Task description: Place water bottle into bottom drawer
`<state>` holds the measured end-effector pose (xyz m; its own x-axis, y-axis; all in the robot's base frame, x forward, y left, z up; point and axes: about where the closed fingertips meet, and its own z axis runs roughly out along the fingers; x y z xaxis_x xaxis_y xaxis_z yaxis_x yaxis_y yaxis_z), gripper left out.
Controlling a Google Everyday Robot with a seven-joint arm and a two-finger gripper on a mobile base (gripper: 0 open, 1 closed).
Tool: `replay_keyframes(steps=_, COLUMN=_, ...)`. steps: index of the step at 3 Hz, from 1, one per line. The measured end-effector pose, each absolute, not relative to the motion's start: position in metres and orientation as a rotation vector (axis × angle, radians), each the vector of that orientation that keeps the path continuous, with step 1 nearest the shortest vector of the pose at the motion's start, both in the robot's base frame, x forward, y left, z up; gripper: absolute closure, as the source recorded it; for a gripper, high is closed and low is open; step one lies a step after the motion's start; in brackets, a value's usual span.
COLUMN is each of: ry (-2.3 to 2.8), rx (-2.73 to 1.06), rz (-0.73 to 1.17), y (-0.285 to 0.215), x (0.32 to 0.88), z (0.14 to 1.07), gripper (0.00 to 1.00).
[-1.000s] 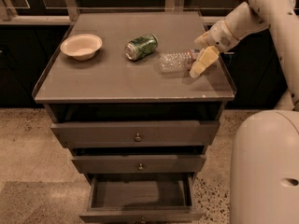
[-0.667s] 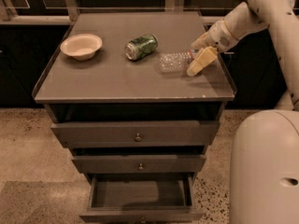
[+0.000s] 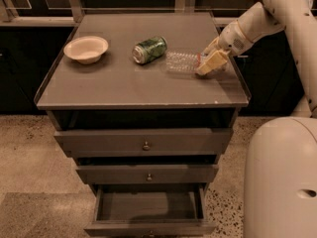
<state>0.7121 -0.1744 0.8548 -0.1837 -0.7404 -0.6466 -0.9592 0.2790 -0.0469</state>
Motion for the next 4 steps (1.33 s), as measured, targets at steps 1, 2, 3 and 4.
replay_keyframes(steps=1, ry=1.99, rx=-1.521, rz=0.505, y=-0.174, x=0.712, z=0.855, gripper=0.9)
replay_keyframes(steps=2, ry=1.99, rx=-1.521, rz=0.505, y=-0.174, x=0.712, z=0.855, gripper=1.0)
replay_keyframes(steps=3, ry=2.008, rx=-1.495, rz=0.518, y=-0.179, x=0.701, z=0.858, gripper=1.0)
replay_keyframes(steps=4, ry=1.974, rx=-1.411, rz=0.485, y=-0.197, x=0.667, z=0.893, gripper=1.0)
